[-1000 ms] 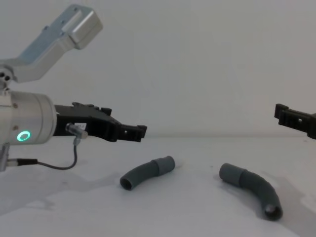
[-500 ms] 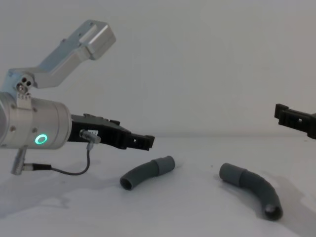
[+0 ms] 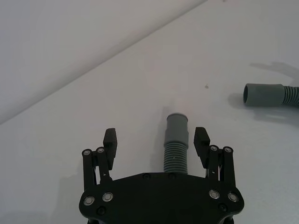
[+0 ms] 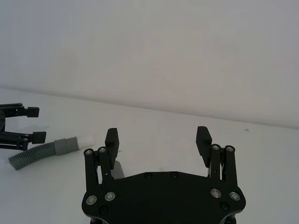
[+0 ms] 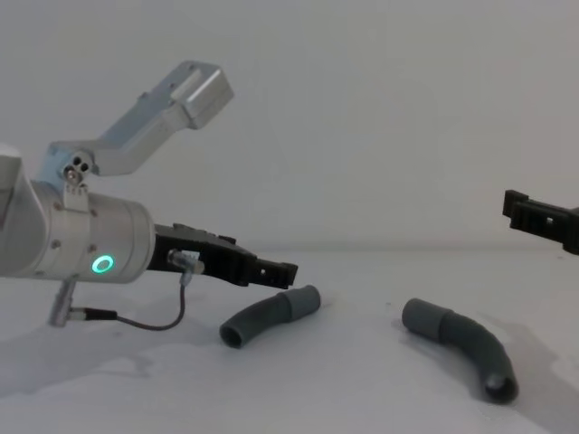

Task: Use both hands to pick up one end of the pipe from the table, align the ends, and insert them.

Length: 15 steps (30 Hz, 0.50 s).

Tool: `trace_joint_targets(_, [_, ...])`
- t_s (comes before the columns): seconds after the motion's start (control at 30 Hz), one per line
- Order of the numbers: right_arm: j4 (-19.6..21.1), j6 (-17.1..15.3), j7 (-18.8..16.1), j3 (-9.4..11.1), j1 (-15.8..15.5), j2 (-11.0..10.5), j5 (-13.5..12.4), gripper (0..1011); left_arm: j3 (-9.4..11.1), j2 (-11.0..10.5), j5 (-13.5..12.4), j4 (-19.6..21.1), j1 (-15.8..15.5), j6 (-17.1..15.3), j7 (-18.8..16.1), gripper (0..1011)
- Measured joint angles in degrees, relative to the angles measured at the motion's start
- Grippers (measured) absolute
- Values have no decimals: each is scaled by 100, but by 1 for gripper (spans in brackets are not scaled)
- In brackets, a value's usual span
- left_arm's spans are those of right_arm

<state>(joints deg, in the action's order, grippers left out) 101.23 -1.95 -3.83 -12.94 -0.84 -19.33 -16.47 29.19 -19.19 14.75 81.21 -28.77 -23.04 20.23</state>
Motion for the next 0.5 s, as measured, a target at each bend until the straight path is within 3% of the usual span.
trace_joint_targets(0.5, [0,0,0,0,0,0,0,1004,96,135,-83,-392,-174,-11,213,1001])
